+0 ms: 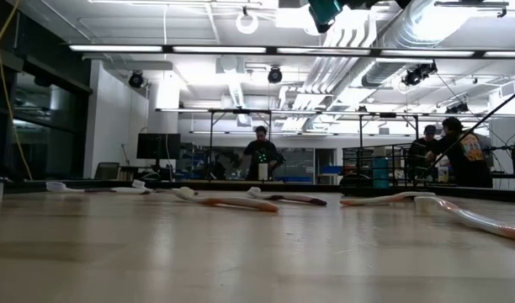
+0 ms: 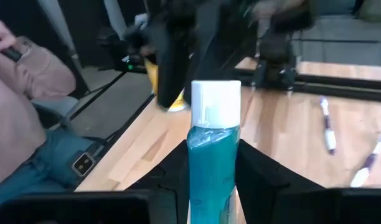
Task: Pick & Place toothbrushing station
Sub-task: Put the blue mouthwash bottle into the middle of the black mesh organizer
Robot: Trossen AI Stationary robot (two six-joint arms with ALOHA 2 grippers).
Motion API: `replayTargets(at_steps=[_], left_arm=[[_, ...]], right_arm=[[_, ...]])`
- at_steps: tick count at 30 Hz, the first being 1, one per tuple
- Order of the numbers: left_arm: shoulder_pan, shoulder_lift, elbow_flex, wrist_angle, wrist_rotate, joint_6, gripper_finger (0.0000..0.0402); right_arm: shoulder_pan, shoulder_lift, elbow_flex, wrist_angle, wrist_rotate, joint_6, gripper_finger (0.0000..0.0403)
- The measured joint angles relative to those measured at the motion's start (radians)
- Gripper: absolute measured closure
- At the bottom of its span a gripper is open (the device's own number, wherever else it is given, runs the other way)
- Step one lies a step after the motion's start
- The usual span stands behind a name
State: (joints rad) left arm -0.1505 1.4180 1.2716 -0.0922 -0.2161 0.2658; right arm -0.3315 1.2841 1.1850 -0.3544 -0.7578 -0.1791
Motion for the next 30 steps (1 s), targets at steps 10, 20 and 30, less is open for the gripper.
replayTargets(at_steps=[10, 20, 30], left_arm=[[0.0, -0.03, 0.0, 0.0, 0.027, -0.009, 0.0287], [-0.005, -0.029, 0.0, 0.035, 0.029, -0.012, 0.0287], [-0.005, -0.029, 0.0, 0.078, 0.088, -0.012, 0.0287]], right_arm=[[0.104, 0.0, 0.0, 0.058, 0.051, -0.003, 0.0309], [0.172, 0.0, 0.0, 0.112, 0.053, -0.001, 0.0309], [0.195, 0.0, 0.0, 0.256, 0.051, -0.007, 0.0309]])
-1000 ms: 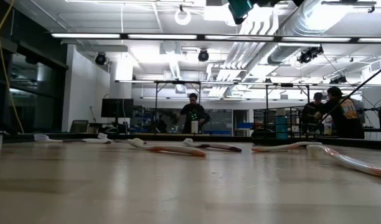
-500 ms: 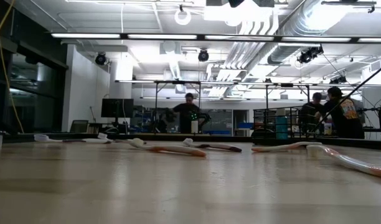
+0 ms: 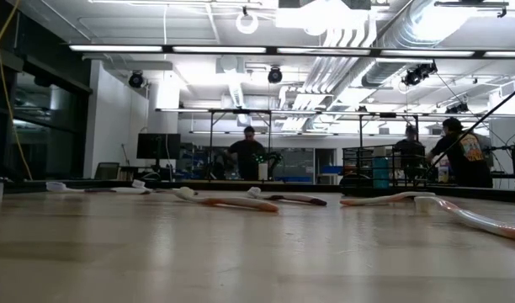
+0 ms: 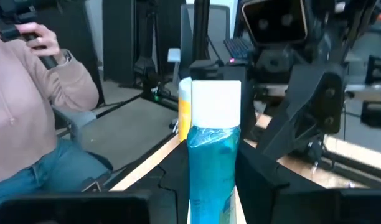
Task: Pick & Place toothbrushing station
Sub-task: Put the blue mouthwash bottle into the middle of the black mesh organizer
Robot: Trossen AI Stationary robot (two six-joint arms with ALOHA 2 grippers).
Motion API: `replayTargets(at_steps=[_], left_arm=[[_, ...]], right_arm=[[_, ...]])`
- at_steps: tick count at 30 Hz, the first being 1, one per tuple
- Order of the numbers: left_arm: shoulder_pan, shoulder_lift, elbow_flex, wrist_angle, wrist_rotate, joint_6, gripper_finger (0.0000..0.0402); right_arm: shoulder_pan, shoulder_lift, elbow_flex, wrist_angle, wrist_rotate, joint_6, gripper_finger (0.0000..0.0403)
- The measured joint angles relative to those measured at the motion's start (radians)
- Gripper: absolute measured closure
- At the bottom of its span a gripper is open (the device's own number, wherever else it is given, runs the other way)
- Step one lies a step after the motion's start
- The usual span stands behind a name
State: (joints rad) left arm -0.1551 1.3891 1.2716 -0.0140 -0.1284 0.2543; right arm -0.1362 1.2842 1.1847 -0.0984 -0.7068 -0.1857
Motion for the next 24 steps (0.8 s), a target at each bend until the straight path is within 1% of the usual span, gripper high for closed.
replayTargets(at_steps=[9, 14, 20, 24], left_arm=[[0.003, 0.0, 0.0, 0.004, 0.002, 0.007, 0.0287], [0.003, 0.0, 0.0, 0.04, 0.002, 0.011, 0.0287], [0.003, 0.001, 0.0, 0.048, 0.073, 0.019, 0.0287], [0.004, 0.001, 0.0, 0.048, 0.074, 0.021, 0.0287]], right_arm=[[0.019, 0.0, 0.0, 0.096, -0.002, -0.003, 0.0309], [0.019, 0.0, 0.0, 0.119, -0.011, -0.012, 0.0309], [0.019, 0.0, 0.0, 0.131, -0.028, -0.013, 0.0309], [0.032, 0.0, 0.0, 0.134, -0.029, -0.021, 0.0309]])
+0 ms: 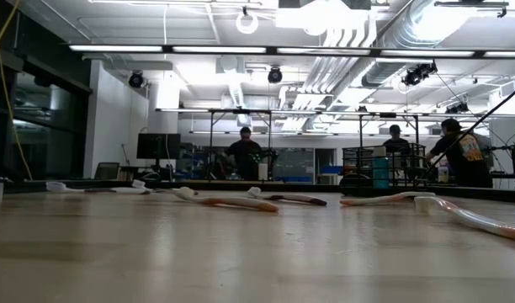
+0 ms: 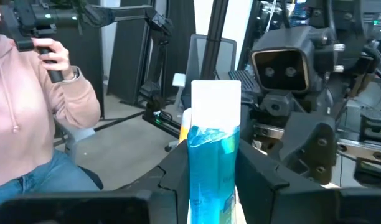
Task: Pick & Place toothbrushing station
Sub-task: Put the blue mouthwash bottle into the middle of the black mesh organizer
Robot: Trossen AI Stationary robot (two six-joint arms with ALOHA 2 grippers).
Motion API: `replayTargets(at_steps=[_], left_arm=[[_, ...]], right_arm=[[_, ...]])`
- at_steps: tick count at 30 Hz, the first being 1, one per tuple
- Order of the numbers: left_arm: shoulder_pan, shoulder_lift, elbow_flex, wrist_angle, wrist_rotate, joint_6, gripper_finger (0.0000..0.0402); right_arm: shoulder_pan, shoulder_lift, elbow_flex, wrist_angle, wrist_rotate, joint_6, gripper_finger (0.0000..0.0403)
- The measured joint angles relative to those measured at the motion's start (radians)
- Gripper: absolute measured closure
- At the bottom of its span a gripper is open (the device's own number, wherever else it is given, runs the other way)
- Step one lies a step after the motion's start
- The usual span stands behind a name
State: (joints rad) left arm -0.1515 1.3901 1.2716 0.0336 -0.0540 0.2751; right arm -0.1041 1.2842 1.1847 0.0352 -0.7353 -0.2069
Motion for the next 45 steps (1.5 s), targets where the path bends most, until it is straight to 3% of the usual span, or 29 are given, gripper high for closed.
replayTargets(at_steps=[25, 37, 45], left_arm=[[0.024, 0.064, 0.0, 0.119, 0.066, 0.039, 0.0286], [0.079, 0.103, 0.0, 0.197, 0.221, 0.003, 0.0286], [0.084, 0.126, 0.0, 0.239, 0.254, -0.002, 0.0286]], right_arm=[[0.045, 0.0, 0.0, -0.031, 0.03, -0.063, 0.0309], [0.053, 0.0, 0.0, -0.027, 0.03, -0.087, 0.031], [0.06, 0.0, 0.0, -0.028, 0.019, -0.111, 0.031]])
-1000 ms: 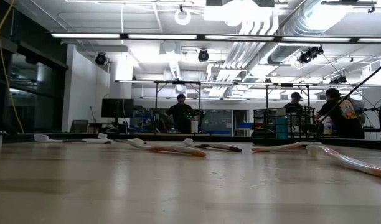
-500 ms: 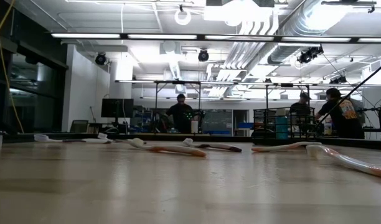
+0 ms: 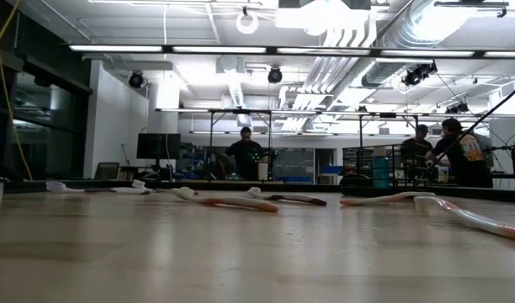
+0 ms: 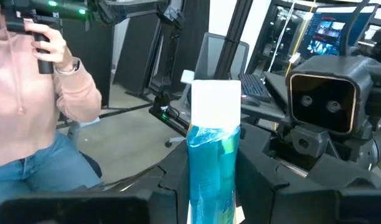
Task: Pick & Place toothbrushing station
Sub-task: Put the blue mouthwash bottle into the middle of the black mesh organizer
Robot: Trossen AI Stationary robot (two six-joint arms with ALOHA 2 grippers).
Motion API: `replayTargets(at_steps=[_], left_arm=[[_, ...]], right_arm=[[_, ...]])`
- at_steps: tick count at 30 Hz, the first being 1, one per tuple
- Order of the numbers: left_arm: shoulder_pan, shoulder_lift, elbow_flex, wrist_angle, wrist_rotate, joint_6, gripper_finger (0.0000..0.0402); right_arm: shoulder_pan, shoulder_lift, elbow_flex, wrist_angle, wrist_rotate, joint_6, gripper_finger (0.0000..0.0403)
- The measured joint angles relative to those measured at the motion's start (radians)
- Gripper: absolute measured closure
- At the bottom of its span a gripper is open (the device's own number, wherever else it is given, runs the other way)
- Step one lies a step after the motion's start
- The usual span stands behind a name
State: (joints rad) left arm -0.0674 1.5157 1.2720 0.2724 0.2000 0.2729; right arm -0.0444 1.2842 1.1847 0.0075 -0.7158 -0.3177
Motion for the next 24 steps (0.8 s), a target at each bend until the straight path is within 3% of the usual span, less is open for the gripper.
replayTargets(at_steps=[16, 24], left_arm=[[-0.001, 0.023, 0.0, 0.033, -0.001, -0.011, 0.0288], [-0.011, 0.024, 0.0, 0.033, -0.011, -0.01, 0.0322]], right_arm=[[0.0, 0.0, 0.0, -0.011, -0.001, 0.0, 0.031], [0.0, 0.0, 0.0, -0.018, 0.002, 0.0, 0.031]])
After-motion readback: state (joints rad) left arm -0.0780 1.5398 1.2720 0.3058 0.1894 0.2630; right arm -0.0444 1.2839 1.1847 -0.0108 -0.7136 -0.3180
